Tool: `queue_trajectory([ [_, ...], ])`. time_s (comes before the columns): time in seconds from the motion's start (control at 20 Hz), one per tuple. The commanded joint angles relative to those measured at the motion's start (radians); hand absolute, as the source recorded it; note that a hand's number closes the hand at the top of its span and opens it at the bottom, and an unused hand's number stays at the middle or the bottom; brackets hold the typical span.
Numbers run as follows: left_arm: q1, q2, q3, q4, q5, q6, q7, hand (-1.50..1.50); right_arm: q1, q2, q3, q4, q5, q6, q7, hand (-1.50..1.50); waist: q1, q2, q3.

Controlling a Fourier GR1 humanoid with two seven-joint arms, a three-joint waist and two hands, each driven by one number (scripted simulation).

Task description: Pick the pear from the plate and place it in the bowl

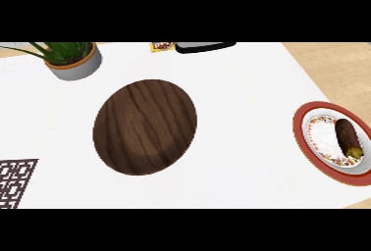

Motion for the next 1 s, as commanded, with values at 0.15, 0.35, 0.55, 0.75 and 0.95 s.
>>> queue_trajectory([
  [0.15, 0.015, -0.005, -0.012, -0.014, 0.000, -0.012, 0.000, 0.00, -0.059, 0.056, -0.010, -0.237, -0.033, -0.079, 0.055, 1.50, 0.029, -0.008, 0.000],
  [0.35, 0.011, -0.003, -0.019, -0.015, 0.005, -0.025, 0.001, 0.00, -0.108, 0.151, 0.017, -0.378, -0.066, -0.084, 0.106, 1.50, 0.053, -0.005, 0.003],
  [0.55, -0.001, -0.001, -0.024, -0.032, 0.009, -0.031, 0.003, 0.00, -0.150, 0.217, 0.064, -0.515, -0.061, -0.078, 0.210, 1.50, 0.080, -0.002, 0.005],
  [0.75, -0.009, -0.012, -0.038, -0.035, 0.015, -0.039, 0.003, 0.00, -0.203, 0.298, 0.127, -0.638, -0.040, -0.061, 0.364, 1.50, 0.107, 0.008, 0.005],
  [0.95, -0.013, -0.019, -0.057, -0.035, 0.010, -0.048, 0.004, 0.00, -0.248, 0.366, 0.209, -0.758, 0.024, -0.031, 0.563, 1.50, 0.131, 0.024, 0.008],
])
